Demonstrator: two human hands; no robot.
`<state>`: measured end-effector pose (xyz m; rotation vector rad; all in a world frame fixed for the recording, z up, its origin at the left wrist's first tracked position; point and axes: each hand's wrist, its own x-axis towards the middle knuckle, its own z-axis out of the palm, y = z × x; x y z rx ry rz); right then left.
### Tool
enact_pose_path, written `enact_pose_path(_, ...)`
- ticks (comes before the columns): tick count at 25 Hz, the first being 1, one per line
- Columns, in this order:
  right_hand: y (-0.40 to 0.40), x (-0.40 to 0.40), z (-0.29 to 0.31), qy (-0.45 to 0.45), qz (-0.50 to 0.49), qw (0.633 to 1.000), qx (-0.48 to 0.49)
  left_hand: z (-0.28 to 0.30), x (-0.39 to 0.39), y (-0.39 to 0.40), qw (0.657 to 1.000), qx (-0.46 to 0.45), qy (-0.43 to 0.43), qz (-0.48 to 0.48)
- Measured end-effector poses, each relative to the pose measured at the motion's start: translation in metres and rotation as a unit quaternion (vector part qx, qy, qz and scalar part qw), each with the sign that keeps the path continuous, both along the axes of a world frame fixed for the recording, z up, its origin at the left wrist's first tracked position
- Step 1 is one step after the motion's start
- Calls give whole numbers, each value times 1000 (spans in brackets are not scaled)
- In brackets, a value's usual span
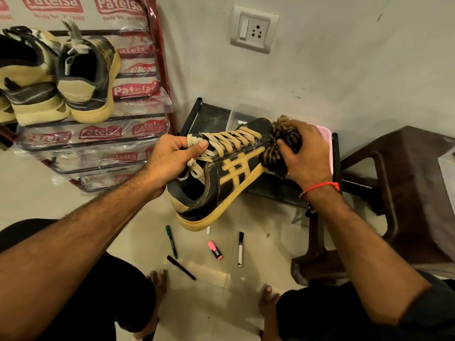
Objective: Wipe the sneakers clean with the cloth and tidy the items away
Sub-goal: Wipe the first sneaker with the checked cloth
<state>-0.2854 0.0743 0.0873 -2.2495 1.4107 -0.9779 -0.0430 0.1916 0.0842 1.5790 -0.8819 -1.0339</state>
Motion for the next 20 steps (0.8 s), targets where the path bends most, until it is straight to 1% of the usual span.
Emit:
enact_pose_path(2, 0, -2, 1, -8, 3, 1000, -1, -2, 1, 0, 1000, -1, -18, 8)
enact_pose_path(4, 12, 3, -1, 3, 49, 999, 21, -5, 2, 0, 999, -3, -45, 21)
enact_pose_path(6, 28, 12, -2, 15, 149, 988, 38, -10, 2, 0, 998, 8, -58, 32)
enact_pose_path(8, 46, 24, -6, 51, 266, 962, 44, -17, 2, 1, 997, 28, -76, 20)
enact_pose_path(9, 52, 29, -9, 75, 303, 949, 41, -20, 1, 1, 996, 35, -87, 7)
enact_pose_path(10, 54, 30, -11, 92, 316, 943, 41, -21, 0, 1, 995, 39, -94, 1)
enact_pose_path(12, 46, 26, -6, 94, 290, 951, 49, -20, 1, -1, 996, 33, -87, 13)
enact_pose_path(15, 20, 8, 5, 55, 191, 979, 45, -15, -1, -4, 998, 14, -66, 17)
enact_pose_path(18, 3, -8, 9, 80, 96, 990, 58, -14, 0, -2, 997, 14, -71, -2)
enact_pose_path(20, -6, -18, 10, 87, 53, 993, 52, -14, 3, -1, 998, 10, -66, -5)
